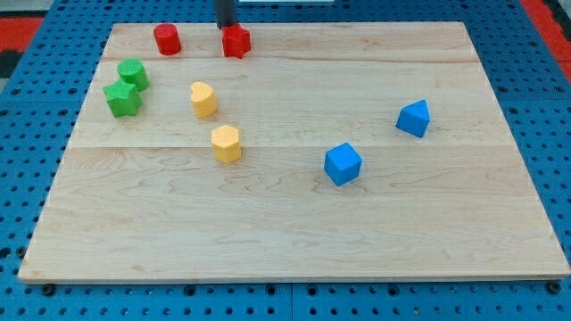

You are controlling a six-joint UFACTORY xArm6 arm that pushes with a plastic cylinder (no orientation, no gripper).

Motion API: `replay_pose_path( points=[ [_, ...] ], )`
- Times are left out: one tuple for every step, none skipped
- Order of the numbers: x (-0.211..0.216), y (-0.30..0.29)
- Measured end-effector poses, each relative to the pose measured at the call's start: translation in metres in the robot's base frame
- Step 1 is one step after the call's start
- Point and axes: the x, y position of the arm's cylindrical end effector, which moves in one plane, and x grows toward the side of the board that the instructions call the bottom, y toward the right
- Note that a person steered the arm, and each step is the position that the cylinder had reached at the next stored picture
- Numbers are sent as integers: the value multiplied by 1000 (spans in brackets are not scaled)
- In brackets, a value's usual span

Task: Move the red star above the blue triangle

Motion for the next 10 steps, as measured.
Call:
replay_pose_path(
  points=[
    [14,49],
    [19,84],
    [0,87],
    [-3,87],
    [-3,87],
    [-3,84],
    [-4,81],
    [-4,75],
    [-4,73],
    [-4,64]
  ],
)
